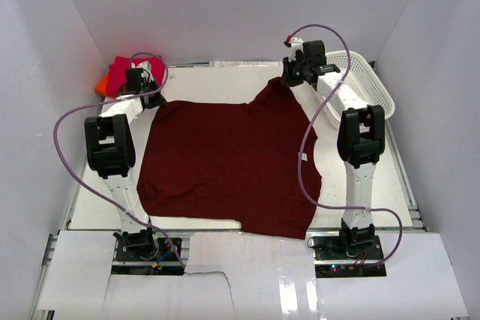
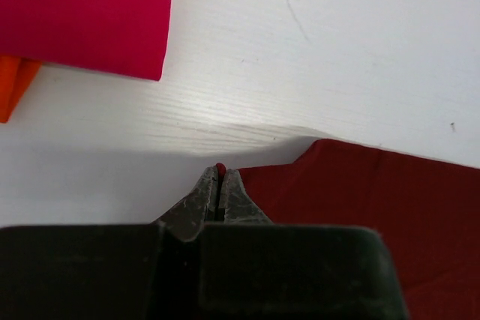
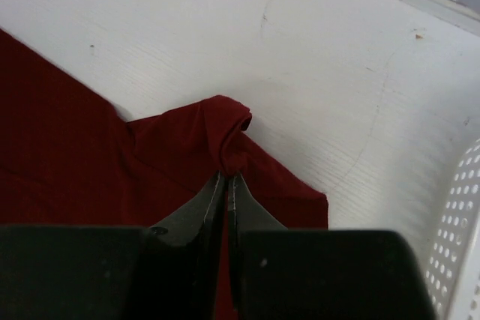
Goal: Fold and stack the t-shirts
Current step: Grap the side of the flattened tshirt furthest away from the robot with both arms, then fold the flattened tshirt in 1/3 of the way
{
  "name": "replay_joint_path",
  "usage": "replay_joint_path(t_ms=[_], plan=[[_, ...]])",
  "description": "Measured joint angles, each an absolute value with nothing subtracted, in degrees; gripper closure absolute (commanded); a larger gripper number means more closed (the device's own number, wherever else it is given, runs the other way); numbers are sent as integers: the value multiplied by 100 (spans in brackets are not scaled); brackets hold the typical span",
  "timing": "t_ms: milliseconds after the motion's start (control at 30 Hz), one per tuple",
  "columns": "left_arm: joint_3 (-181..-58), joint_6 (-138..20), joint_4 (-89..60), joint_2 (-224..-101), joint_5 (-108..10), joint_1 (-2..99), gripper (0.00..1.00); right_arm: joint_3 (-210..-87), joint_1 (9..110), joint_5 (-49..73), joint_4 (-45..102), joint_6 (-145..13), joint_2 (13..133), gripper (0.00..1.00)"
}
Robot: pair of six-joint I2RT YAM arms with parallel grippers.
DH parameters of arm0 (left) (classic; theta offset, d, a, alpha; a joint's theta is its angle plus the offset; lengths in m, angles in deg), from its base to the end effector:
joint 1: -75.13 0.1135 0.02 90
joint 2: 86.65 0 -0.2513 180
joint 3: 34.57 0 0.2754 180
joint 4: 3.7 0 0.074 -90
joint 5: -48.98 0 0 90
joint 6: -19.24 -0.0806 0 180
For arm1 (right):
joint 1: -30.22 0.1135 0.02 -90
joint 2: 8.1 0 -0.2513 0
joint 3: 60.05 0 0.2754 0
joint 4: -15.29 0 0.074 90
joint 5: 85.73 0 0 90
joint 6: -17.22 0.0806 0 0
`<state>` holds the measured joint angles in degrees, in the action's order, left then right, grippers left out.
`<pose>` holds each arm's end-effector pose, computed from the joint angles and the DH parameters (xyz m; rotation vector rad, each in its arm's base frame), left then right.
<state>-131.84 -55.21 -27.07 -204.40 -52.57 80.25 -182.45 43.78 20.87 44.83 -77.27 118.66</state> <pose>0.5047 0.0290 0.1336 -0.3203 2.3176 -0.3259 0.5492 0.1562 0.2095 -0.5036 2.1026 0.4043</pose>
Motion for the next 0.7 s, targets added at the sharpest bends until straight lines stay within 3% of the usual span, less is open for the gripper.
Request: replay_joint_path(t_ms=[700], plan=[[-12983, -5392, -2569, -20292, -5216, 8065, 100, -17205, 4428, 1811, 4450, -7898, 10924, 92]])
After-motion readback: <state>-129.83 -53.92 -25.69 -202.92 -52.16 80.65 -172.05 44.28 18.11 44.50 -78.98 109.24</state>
